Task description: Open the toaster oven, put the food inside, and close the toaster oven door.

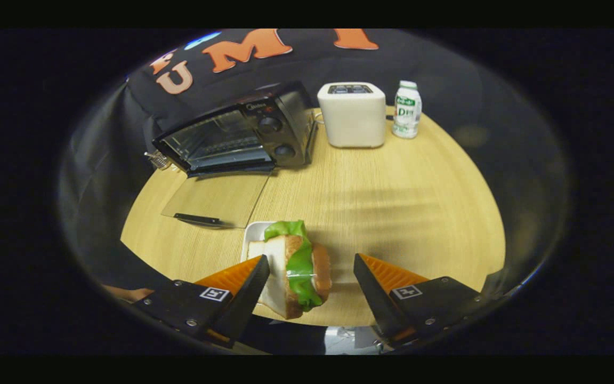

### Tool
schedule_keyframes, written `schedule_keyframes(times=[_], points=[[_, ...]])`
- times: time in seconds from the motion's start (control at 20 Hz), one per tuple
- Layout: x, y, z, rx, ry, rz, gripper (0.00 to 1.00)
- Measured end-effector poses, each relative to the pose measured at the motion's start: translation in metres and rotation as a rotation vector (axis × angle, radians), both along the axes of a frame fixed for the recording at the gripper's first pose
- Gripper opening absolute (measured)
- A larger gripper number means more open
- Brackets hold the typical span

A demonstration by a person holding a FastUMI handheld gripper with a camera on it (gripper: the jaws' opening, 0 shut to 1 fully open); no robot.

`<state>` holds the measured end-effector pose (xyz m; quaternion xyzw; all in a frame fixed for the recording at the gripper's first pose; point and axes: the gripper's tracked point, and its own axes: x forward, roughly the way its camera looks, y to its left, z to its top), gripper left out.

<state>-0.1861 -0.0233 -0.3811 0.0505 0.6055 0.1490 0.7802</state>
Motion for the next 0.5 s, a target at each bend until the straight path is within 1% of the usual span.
schedule_keyframes(times=[0.1,0.25,0.35,0.5], points=[[-0.001,0.006,-0.008,0.062,0.038,-0.024,0.95],[-0.001,0.014,-0.01,0.121,0.061,-0.013,0.94],[-0.003,0.014,-0.008,0.14,0.083,-0.018,0.76],[-0.003,0.017,-0.002,0.181,0.113,-0.06,0.52]])
